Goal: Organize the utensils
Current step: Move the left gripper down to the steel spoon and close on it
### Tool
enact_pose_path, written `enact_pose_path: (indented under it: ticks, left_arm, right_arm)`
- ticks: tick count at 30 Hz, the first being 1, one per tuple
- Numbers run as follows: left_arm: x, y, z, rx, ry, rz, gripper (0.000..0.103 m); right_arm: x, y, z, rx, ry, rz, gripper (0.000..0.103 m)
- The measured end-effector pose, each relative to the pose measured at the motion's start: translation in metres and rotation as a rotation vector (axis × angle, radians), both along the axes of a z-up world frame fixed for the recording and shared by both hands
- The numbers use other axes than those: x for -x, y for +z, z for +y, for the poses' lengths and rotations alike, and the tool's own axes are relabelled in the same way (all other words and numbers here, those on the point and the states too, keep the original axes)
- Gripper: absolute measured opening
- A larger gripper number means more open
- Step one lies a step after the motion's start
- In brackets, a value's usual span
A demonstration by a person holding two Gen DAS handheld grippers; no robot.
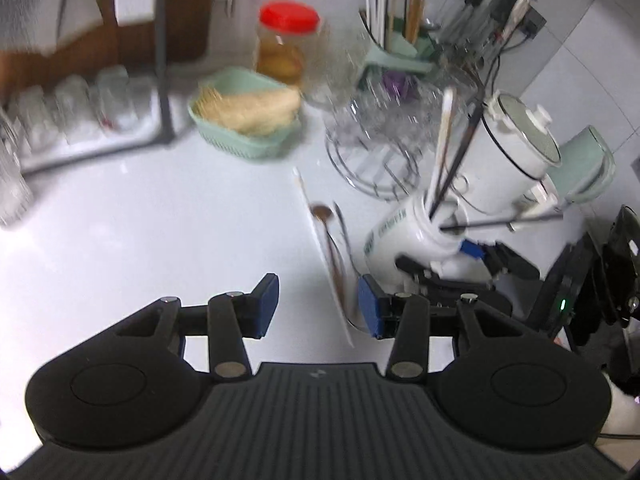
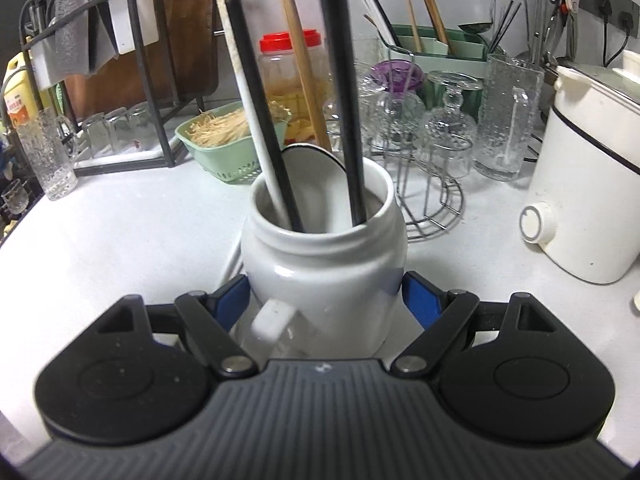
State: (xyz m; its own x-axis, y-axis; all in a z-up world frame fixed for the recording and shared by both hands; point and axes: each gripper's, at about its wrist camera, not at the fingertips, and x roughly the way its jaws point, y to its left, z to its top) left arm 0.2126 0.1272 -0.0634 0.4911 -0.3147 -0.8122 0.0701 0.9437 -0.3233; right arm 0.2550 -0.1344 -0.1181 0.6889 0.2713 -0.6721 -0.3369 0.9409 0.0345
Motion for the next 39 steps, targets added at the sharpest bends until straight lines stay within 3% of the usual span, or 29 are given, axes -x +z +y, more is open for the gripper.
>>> enact_pose_path:
  ticks: [9, 13, 19, 25, 39]
  left_arm:
    - [0.016, -0.071, -0.037, 0.108, 0.036, 0.063, 0.048]
    - [0.01, -0.092, -0.055, 0.122, 0.05, 0.05, 0.049]
    - [0.006, -0.106, -0.078, 0.028, 0.008, -0.009, 0.049]
    - [-0.01, -0.112, -0.082, 0.001, 0.032, -0.043, 0.048]
    - [-0.027, -0.137, -0.092, -0.068, 0.007, -0.038, 0.02]
  right_arm:
    - [0.002, 0.002, -0.014, 0.007, 0.002, 0.024, 0.085]
    - [0.002, 0.003, -0.017, 0.008, 0.007, 0.034, 0.085]
    - [0.003, 0.003, -0.02, 0.003, 0.011, 0.036, 0.085]
    - [0.002, 0.003, -0.022, -0.002, 0.01, 0.039, 0.085]
    - [0.003, 0.002, -0.022, -0.003, 0.014, 0.041, 0.085]
